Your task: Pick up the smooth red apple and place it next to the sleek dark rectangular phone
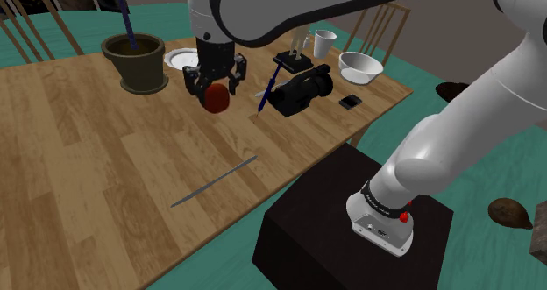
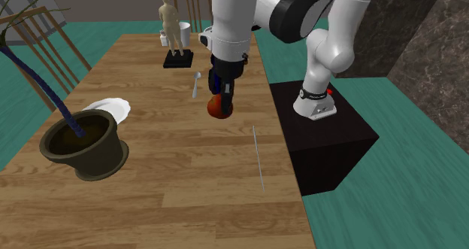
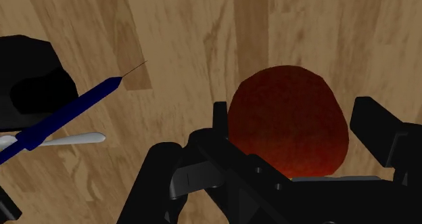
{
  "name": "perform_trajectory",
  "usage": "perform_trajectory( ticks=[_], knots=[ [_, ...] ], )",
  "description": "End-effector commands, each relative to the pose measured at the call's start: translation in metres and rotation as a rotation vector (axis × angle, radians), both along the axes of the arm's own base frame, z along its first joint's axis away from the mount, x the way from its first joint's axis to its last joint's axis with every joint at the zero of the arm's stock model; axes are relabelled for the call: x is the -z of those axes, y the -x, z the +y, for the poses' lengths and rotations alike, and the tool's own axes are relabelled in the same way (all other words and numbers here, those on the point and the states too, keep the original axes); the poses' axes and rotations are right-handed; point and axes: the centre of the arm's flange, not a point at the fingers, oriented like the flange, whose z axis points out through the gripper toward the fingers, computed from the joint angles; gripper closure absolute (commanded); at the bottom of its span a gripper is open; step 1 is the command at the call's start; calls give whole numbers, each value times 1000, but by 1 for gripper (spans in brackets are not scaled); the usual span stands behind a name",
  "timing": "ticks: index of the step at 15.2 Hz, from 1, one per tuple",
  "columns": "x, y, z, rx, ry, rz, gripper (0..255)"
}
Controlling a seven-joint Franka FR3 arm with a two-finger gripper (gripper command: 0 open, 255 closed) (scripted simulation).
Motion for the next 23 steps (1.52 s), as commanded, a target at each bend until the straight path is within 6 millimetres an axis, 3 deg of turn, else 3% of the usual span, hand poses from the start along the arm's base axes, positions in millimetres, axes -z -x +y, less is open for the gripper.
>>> perform_trajectory(
  ticks=[1,23],
  knots=[
    [-2,3,-26,-2,-1,0,255],
    [-3,42,-314,-2,-1,0,255]
  ],
)
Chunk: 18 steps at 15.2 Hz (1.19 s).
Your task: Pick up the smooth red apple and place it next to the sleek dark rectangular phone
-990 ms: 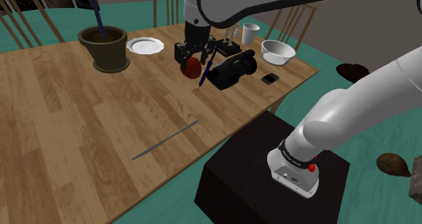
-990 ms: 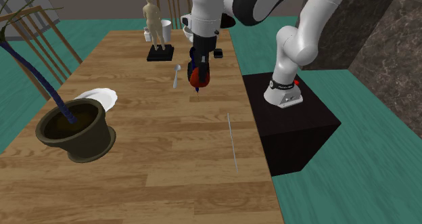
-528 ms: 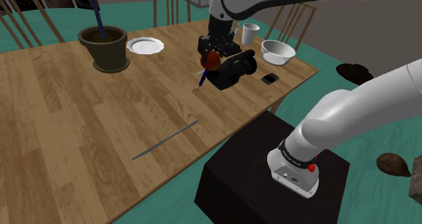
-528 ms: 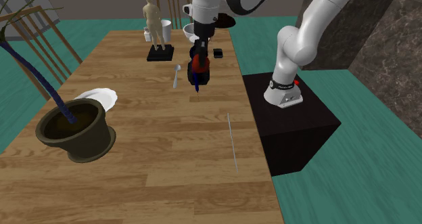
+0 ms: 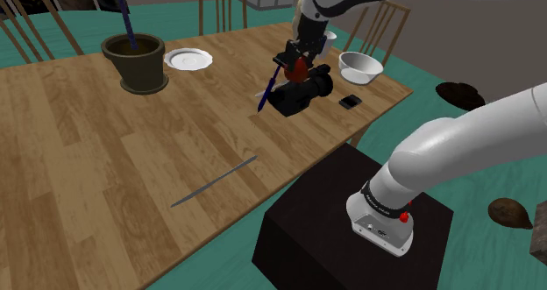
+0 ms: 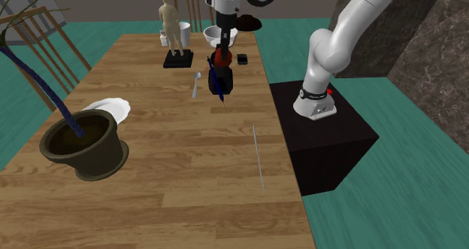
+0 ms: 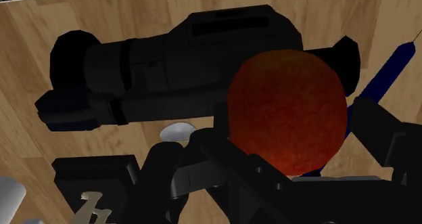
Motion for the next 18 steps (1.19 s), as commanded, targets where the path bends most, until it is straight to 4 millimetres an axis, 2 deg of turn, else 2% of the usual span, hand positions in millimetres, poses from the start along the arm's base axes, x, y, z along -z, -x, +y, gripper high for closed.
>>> perform_trajectory(
  ticks=[1,18],
  knots=[
    [3,3,-27,-1,0,0,255],
    [2,33,-249,-1,0,0,255]
  ],
)
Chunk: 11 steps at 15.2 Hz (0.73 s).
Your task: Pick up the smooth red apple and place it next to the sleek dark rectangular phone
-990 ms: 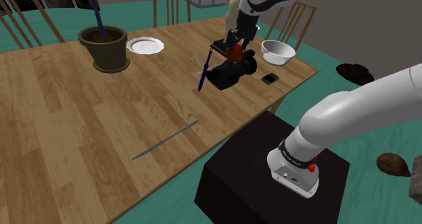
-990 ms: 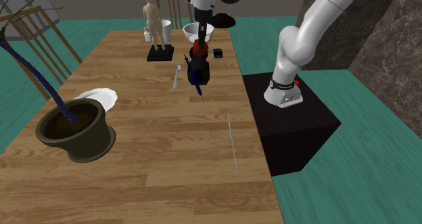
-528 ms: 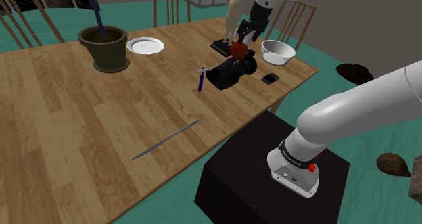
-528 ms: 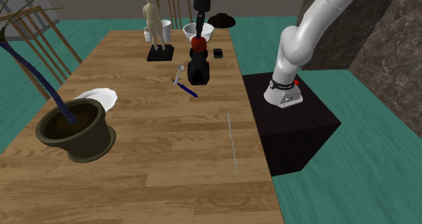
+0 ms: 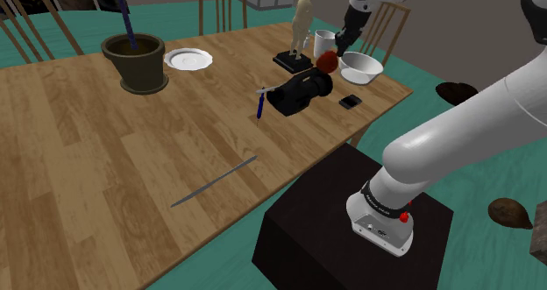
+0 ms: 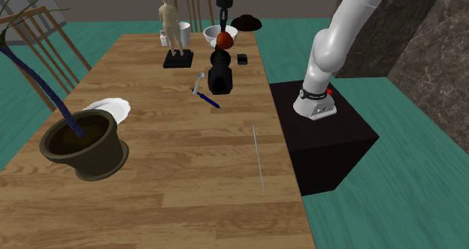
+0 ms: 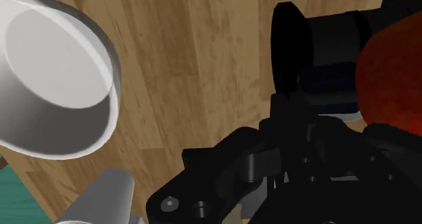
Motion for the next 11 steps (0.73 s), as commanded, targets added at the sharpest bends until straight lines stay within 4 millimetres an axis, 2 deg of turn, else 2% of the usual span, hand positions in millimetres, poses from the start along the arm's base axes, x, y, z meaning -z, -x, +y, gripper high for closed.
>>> perform_trajectory(
  ticks=[1,2,3,11],
  knots=[
    [2,6,-25,-2,-2,5,255],
    [1,5,-13,0,-1,3,255],
    [1,5,-13,0,-1,3,0],
    [-18,-68,73,-194,-53,251,0]
  ],
)
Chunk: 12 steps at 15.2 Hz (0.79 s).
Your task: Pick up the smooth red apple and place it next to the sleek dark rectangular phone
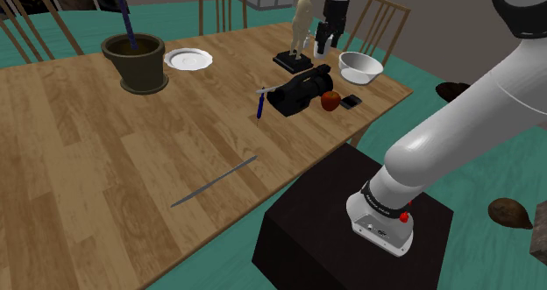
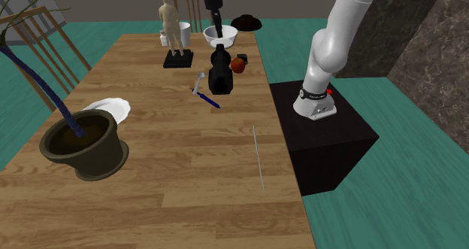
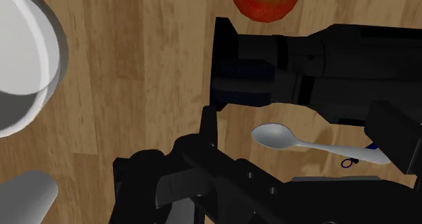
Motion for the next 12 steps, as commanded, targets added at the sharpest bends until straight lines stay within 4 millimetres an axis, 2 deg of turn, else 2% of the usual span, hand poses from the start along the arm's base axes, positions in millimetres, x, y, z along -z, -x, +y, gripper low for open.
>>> perform_trajectory(
  ticks=[1,7,12],
  knots=[
    [2,-6,11,-22,-7,31,0],
    [33,-1,11,-22,-7,31,0],
    [36,0,11,-22,-7,31,0]
  ],
)
